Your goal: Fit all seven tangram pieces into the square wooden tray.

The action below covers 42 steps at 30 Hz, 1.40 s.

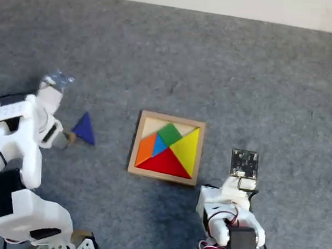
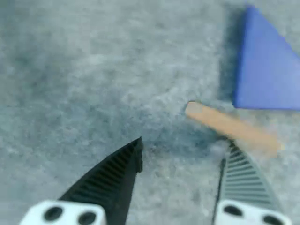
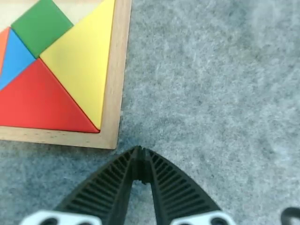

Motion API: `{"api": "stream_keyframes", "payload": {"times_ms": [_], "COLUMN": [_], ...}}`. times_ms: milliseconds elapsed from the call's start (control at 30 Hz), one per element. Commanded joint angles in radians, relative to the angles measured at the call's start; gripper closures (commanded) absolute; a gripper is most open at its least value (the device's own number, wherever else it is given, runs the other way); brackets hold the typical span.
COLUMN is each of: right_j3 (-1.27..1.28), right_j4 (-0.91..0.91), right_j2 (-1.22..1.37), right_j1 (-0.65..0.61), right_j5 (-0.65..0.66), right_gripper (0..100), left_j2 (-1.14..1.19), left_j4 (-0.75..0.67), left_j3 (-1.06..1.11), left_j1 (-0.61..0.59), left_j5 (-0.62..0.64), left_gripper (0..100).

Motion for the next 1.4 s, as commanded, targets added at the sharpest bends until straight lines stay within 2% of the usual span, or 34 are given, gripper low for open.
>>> {"api": "stream_keyframes", "payload": {"times_ms": [0,167,367,633,767,933,1100,1200,1367], "right_j3": [0.108,0.108,0.108,0.108,0.108,0.108,0.108,0.108,0.108], "right_j4": [0.005,0.005,0.005,0.005,0.005,0.005,0.005,0.005,0.005], "right_j2": [-0.019,-0.019,-0.019,-0.019,-0.019,-0.019,-0.019,-0.019,-0.019], "right_j1": [0.005,0.005,0.005,0.005,0.005,0.005,0.005,0.005,0.005], "right_j5": [-0.008,-0.008,-0.008,-0.008,-0.008,-0.008,-0.008,-0.008,-0.008], "right_gripper": [99.3,99.3,99.3,99.3,99.3,99.3,99.3,99.3,99.3], "left_j2": [-0.035,-0.038,-0.038,-0.038,-0.038,-0.036,-0.025,-0.025,-0.025], "left_j4": [-0.021,-0.021,-0.006,0.189,0.282,0.374,0.371,0.368,0.292], "left_j3": [0.048,0.068,0.013,-0.101,-0.205,-0.302,-0.285,-0.248,-0.183], "left_j1": [0.090,0.179,0.188,0.295,0.298,0.298,0.300,0.298,0.300], "left_j5": [-0.031,-0.014,0.155,0.172,0.249,0.252,0.259,0.356,0.436], "left_gripper": [77,82,82,82,82,82,77,74,73]}}
